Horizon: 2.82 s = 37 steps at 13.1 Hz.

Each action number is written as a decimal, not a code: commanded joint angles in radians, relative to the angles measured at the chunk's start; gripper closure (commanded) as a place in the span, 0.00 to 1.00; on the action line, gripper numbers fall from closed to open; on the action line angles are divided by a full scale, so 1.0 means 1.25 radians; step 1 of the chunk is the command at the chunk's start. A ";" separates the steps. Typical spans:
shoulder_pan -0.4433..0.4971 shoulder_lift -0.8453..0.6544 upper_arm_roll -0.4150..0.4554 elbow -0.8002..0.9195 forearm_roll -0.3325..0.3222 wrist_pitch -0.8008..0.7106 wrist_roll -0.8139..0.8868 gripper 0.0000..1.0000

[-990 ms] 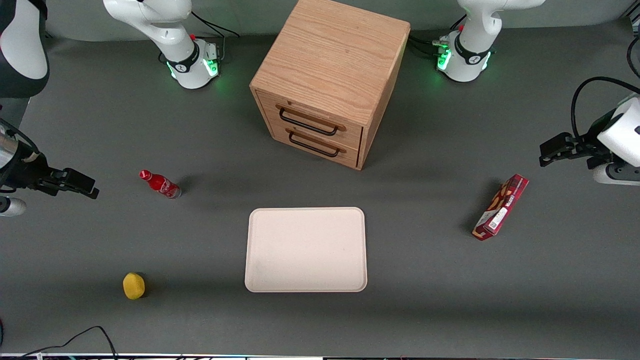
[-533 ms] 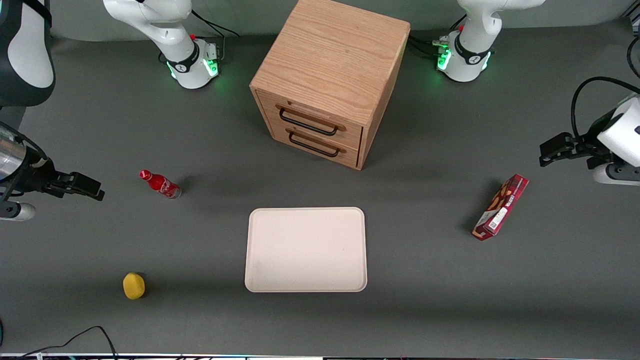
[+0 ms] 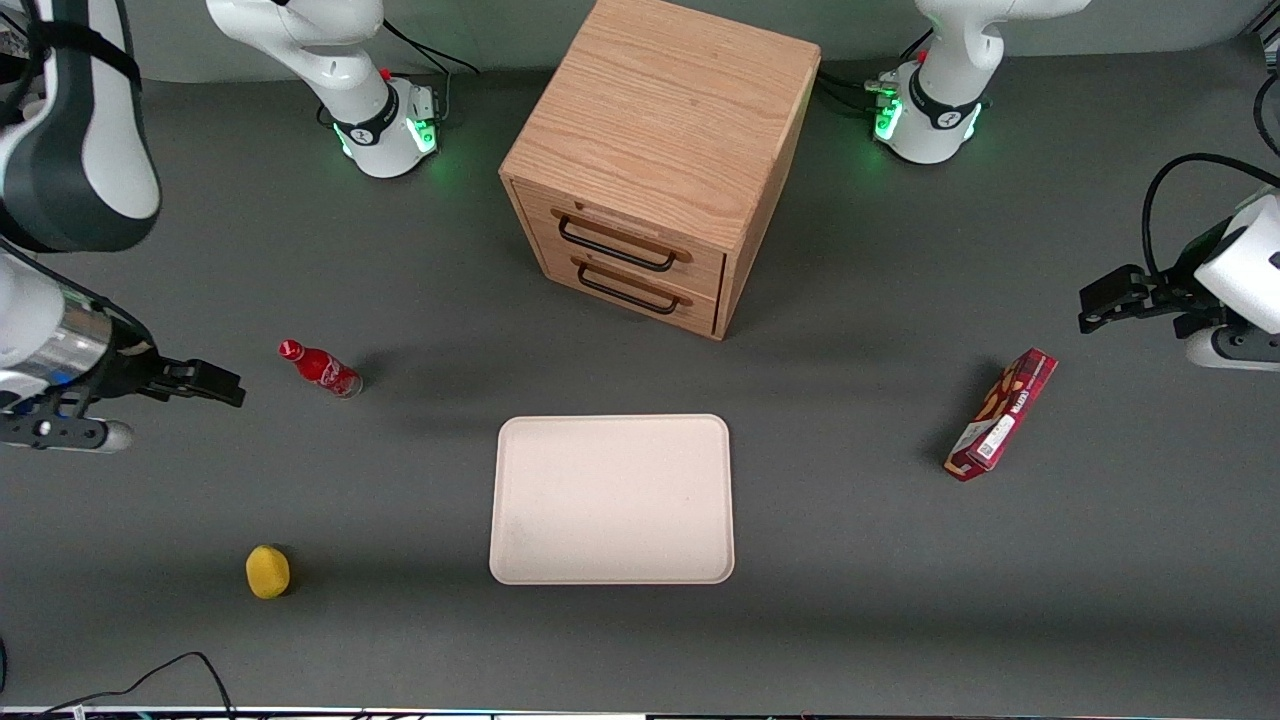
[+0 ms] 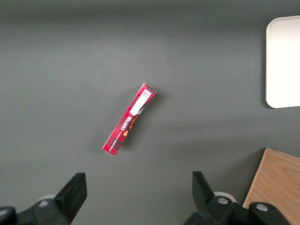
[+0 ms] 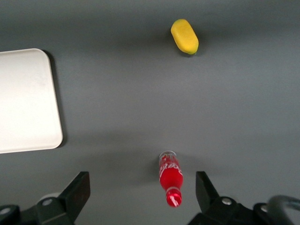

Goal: Place coke bottle on tray
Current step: 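Move the open right gripper toward the red Coca-Cola bottle, then close the right gripper around the bottle's neck and lift it, then carry the bottle with the right gripper to the tray's edge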

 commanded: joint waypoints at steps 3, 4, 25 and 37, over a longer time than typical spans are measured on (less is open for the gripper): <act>-0.003 -0.105 0.009 -0.244 0.014 0.174 0.000 0.00; -0.003 -0.114 0.009 -0.267 0.014 0.181 0.000 0.00; -0.077 -0.197 0.043 -0.615 0.015 0.494 -0.113 0.49; -0.051 0.026 0.173 -0.092 0.004 0.147 0.097 1.00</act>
